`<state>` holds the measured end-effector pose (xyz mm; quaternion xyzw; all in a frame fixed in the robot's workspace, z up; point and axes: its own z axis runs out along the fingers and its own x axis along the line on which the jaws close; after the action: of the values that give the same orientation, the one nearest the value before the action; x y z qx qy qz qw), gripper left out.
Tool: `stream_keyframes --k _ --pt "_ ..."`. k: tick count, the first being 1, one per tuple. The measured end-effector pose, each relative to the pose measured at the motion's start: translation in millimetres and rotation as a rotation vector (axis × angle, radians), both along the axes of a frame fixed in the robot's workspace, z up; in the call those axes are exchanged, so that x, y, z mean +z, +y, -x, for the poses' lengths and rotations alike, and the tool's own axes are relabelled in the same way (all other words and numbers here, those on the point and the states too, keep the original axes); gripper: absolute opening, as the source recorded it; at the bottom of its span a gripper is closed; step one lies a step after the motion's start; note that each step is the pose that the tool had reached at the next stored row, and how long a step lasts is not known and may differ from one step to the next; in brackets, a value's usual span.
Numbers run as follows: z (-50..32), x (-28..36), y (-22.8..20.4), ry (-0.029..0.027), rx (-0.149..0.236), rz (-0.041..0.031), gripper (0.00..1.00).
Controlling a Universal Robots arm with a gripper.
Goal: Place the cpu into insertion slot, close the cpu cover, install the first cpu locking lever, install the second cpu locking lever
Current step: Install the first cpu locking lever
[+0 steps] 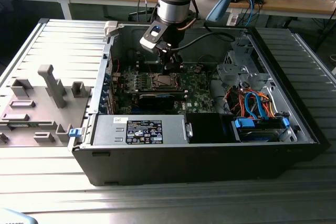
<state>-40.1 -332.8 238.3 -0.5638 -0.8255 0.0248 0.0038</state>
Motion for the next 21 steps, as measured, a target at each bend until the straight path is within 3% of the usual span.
stream_keyframes --k 21 --pt "0.0 0.0 0.0 -0.0001 0.044 0.0000 0.11"
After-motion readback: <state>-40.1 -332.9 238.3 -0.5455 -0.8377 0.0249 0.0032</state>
